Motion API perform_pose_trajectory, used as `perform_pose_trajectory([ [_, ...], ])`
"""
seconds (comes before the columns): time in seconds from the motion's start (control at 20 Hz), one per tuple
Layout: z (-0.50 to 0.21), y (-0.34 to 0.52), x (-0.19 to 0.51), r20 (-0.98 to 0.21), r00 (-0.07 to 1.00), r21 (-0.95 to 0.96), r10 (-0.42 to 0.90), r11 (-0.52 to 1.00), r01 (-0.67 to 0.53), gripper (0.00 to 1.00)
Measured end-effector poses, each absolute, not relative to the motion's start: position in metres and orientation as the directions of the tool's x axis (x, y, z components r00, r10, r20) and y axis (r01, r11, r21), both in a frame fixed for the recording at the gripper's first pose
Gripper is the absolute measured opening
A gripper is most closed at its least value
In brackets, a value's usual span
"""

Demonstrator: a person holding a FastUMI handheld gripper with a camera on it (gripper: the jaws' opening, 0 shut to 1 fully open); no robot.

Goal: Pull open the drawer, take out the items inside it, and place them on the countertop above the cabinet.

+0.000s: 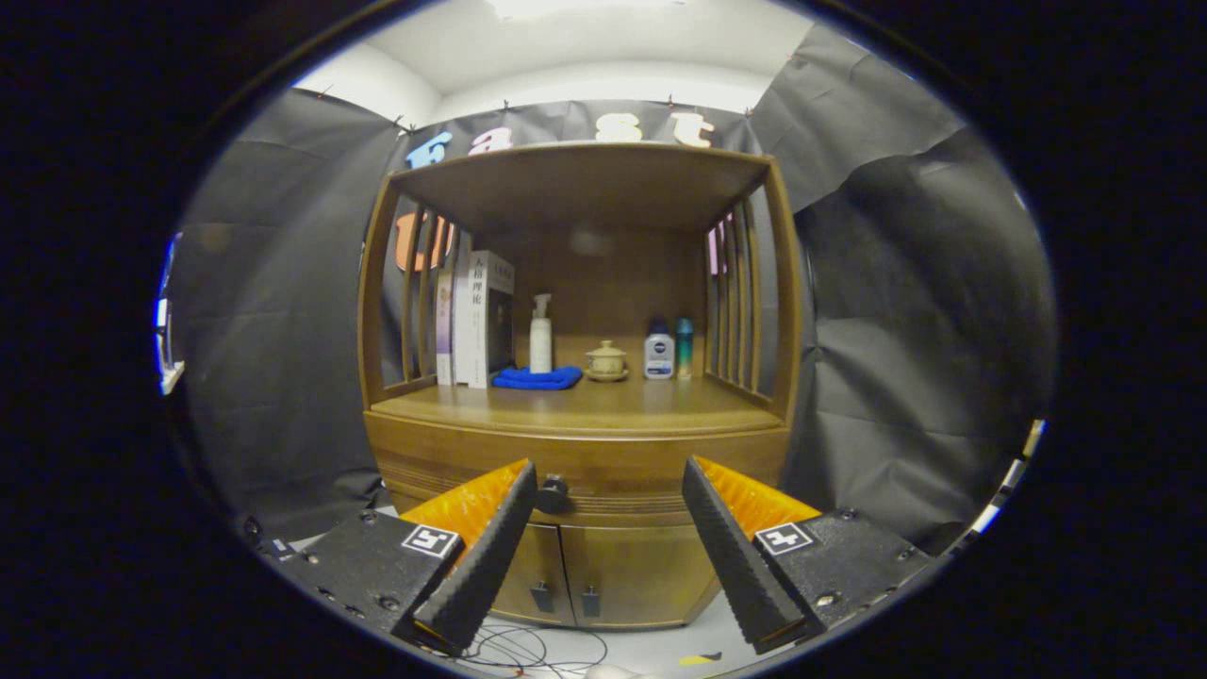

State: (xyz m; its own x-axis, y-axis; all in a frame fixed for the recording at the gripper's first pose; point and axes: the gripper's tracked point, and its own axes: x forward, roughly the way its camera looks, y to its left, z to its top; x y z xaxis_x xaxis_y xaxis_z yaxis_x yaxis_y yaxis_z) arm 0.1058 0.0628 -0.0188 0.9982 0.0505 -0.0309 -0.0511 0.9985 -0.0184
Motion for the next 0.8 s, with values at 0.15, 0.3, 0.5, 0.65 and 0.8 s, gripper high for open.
perform_pose_trajectory([
  [0.15, -0.036, 0.08, 0.14, -0.059, 0.997, -0.025, 0.057, 0.998, -0.059, 0.99],
  [0.3, -0.051, 0.096, 0.17, -0.083, 0.995, -0.012, 0.064, 0.998, -0.065, 0.99],
  [0.5, -0.081, 0.111, 0.204, -0.138, 0.989, -0.012, 0.061, 0.998, -0.063, 0.99],
  [0.65, -0.094, 0.119, 0.223, -0.155, 0.986, -0.015, 0.056, 0.998, -0.059, 0.99],
  [0.8, -0.108, 0.12, 0.238, -0.177, 0.984, -0.051, 0.028, 0.998, -0.038, 0.96],
])
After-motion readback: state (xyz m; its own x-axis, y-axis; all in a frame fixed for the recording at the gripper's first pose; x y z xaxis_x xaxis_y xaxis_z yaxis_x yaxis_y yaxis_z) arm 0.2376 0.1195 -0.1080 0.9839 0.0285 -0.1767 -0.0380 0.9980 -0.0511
